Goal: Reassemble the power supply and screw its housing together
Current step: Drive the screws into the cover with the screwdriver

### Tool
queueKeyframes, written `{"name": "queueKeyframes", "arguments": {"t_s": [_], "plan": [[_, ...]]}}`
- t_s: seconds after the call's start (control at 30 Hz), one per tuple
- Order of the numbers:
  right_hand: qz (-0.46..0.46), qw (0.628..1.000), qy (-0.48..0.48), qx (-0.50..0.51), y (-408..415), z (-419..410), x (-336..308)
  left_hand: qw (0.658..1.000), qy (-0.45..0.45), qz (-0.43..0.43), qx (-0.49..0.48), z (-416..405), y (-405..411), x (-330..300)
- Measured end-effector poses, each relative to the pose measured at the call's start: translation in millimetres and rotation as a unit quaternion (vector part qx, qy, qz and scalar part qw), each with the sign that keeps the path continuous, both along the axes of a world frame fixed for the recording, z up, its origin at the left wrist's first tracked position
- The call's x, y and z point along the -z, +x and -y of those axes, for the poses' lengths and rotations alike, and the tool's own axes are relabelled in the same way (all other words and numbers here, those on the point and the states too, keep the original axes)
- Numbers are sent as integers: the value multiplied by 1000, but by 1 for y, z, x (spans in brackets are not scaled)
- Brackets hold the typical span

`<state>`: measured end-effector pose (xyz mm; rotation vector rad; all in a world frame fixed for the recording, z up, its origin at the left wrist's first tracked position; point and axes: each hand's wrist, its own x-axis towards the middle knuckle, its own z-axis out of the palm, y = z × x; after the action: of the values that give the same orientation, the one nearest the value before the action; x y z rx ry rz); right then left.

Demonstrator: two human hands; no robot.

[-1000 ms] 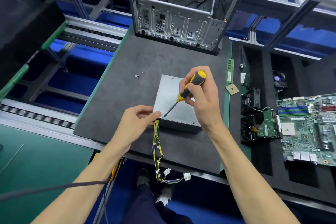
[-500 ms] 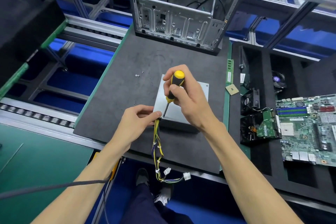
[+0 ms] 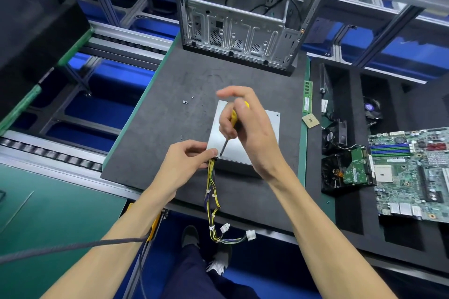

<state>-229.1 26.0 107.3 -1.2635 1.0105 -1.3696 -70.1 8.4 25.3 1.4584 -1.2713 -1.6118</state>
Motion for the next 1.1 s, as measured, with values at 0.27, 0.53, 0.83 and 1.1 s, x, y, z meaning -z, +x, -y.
{"name": "queueKeyframes", "arguments": {"t_s": [0.27, 0.53, 0.83, 1.1], "plan": [[33, 999, -4, 8, 9, -6, -5, 1000, -2, 2, -5, -1, 0, 1], [22, 1000, 6, -3, 12, -7, -4, 1000, 0, -11, -7, -2, -1, -1], [20, 1000, 10, -2, 13, -7, -6, 1000, -4, -16, -18, -5, -2, -1], [15, 1000, 20, 0, 14, -8, -6, 1000, -10, -18, -24, -7, -3, 0]]}}
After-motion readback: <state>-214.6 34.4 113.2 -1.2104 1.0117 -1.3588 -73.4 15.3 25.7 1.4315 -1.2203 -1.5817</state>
